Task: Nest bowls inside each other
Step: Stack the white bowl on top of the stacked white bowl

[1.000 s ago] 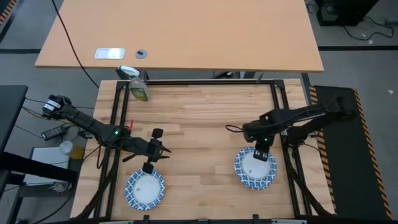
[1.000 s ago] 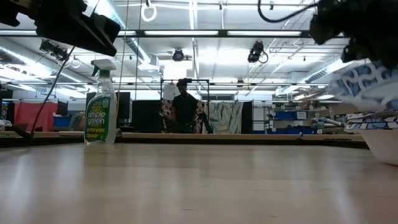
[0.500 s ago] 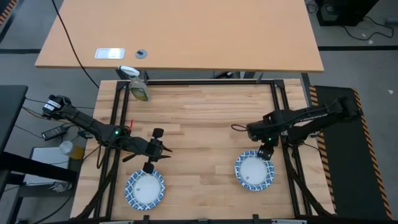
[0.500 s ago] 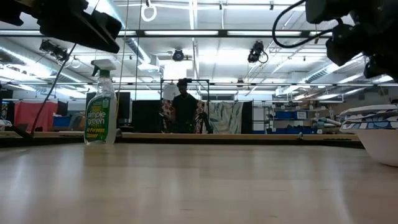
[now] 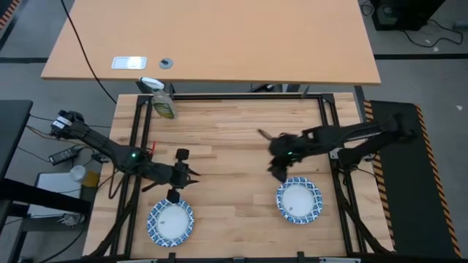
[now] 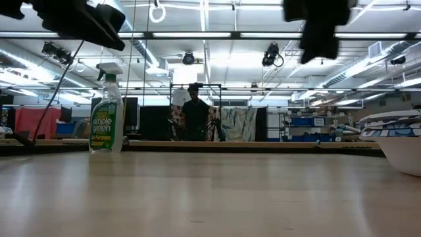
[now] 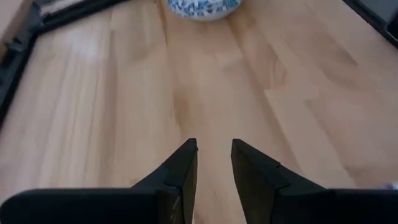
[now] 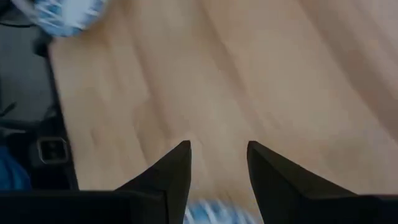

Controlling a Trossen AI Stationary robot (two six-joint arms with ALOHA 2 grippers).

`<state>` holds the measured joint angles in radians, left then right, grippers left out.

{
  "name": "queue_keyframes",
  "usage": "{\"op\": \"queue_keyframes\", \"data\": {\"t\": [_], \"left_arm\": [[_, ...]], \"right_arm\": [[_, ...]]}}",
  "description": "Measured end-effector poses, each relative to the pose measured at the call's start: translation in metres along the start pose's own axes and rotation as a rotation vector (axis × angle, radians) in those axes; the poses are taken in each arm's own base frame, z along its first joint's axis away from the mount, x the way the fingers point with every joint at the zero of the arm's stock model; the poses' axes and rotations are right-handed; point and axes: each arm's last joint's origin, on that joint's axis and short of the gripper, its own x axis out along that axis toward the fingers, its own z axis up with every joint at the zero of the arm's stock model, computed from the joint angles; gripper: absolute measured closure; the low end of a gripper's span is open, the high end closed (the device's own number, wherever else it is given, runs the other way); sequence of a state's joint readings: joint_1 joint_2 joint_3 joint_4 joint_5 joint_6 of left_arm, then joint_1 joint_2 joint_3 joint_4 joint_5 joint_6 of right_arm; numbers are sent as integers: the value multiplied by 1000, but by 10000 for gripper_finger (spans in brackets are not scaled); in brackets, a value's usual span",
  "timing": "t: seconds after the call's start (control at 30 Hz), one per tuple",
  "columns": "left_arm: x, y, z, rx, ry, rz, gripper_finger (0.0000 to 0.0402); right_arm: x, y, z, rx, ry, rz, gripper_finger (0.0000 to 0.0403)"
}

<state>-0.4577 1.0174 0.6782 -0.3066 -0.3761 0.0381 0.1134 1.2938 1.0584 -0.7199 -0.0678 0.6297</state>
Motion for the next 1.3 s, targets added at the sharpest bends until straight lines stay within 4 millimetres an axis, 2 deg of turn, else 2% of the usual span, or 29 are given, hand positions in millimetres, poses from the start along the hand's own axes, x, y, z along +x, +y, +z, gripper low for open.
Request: {"op": "queue_keyframes", "data": {"t": [0.17,0.3,0.47,0.6,0.73,0.9,1.3], "left_arm": [[-9,-3,0,-80,103,-76,297],[-10,-5,-7,-216,201,-143,297],[-12,-15,-25,-393,437,-205,294],[-16,-28,-37,-427,599,-181,273],[-14,-43,-43,-420,672,-176,228],[-9,-57,-48,-451,734,-152,188],[12,-72,-61,-462,859,-64,183]], "right_arm": [[56,20,22,-102,-65,182,239],[97,32,39,-178,-148,324,239],[131,45,57,-280,-102,348,239],[153,52,70,-362,-95,331,239],[168,58,78,-426,-108,333,239],[180,52,78,-463,-90,313,239],[182,48,80,-489,-97,321,239]]}}
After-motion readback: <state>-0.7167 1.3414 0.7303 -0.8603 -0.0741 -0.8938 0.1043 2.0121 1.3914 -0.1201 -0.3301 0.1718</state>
